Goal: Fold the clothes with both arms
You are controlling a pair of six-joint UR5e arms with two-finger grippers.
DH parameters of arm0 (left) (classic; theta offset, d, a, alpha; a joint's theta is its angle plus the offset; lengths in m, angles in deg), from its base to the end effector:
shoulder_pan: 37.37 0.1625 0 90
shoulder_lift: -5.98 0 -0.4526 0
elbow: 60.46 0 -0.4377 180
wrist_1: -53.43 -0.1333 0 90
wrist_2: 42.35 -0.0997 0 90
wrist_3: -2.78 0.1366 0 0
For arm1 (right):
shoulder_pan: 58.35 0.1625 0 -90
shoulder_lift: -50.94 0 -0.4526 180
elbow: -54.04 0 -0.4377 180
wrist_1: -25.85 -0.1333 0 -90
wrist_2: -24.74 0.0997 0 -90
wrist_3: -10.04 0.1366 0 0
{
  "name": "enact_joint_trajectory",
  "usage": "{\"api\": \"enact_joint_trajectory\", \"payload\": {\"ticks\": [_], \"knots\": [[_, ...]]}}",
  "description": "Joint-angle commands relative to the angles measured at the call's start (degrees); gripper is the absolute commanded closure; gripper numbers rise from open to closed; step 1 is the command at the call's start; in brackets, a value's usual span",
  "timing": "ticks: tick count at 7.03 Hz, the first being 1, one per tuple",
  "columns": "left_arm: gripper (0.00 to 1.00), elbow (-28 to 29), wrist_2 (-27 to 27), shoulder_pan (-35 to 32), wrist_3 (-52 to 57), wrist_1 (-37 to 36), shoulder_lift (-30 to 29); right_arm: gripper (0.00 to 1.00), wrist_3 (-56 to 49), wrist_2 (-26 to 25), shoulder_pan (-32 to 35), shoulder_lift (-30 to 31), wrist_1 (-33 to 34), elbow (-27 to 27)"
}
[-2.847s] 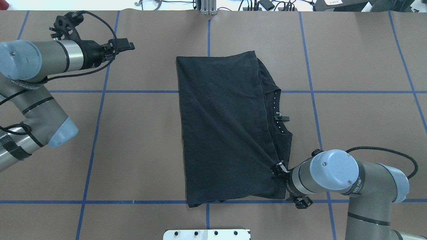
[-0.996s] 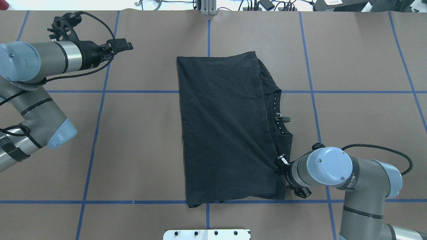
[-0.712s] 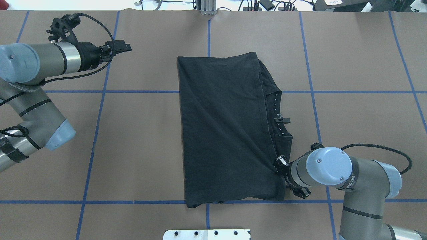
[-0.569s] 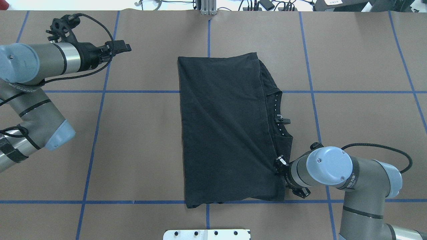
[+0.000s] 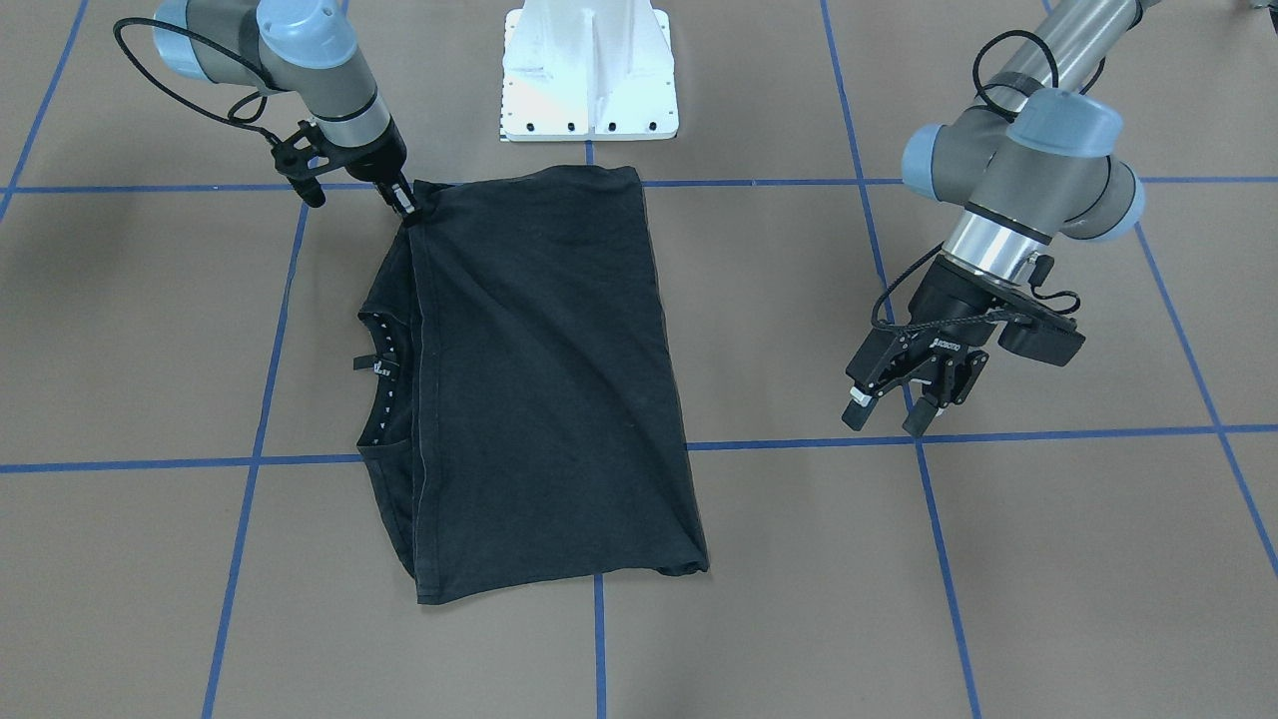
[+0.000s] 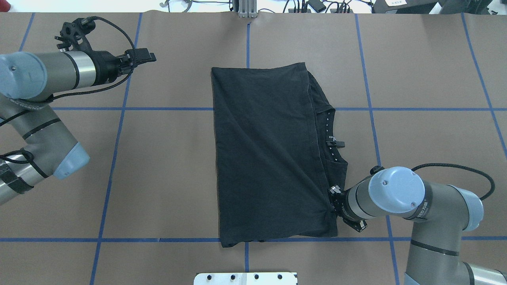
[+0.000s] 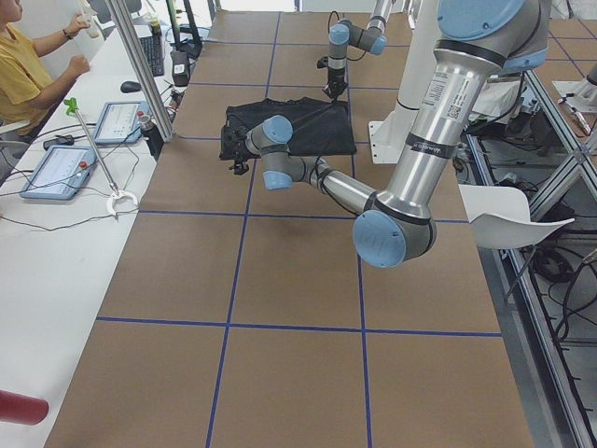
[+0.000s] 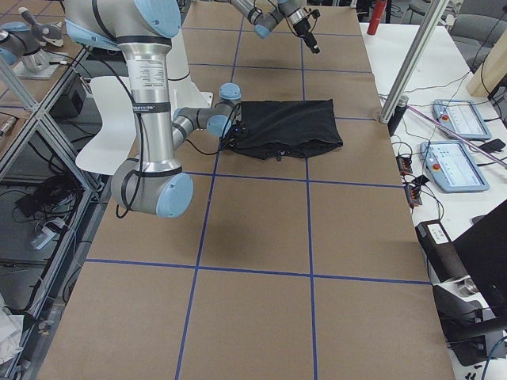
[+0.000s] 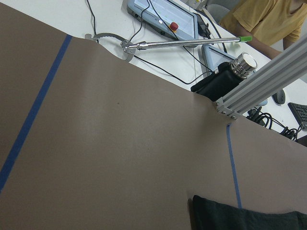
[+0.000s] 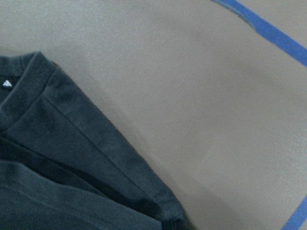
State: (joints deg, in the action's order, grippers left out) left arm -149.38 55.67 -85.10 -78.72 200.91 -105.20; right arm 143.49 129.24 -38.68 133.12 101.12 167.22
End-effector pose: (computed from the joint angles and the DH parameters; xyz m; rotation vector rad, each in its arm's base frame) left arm 0.4052 -0.6156 0.3658 0.5391 1.2621 -0.4808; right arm -0.5326 -0.2956 0.4064 -0.4137 -0.7564 0.9350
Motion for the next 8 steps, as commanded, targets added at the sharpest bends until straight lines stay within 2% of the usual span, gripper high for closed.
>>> {"api": "enact_joint_trajectory", "payload": {"ticks": [1,5,6,7,8], "knots": [[0.0,-0.11,-0.02,0.09,-0.14,0.0,0.09,1.0,-0.03,0.52,0.45,-0.01,0.06,0.98],[0.0,-0.29,-0.02,0.18,-0.23,0.0,0.09,1.0,-0.03,1.93,1.68,0.34,0.32,2.04],[0.0,-0.29,-0.02,0.18,-0.23,0.0,0.09,0.75,-0.03,1.41,1.34,0.17,0.5,1.52],[0.0,-0.46,-0.02,0.18,-0.23,0.0,0.18,0.41,-0.03,1.23,1.25,0.08,0.5,1.26],[0.0,-0.55,-0.11,0.18,-0.23,0.0,0.18,0.33,0.06,0.97,0.9,-0.01,0.5,0.91]]}}
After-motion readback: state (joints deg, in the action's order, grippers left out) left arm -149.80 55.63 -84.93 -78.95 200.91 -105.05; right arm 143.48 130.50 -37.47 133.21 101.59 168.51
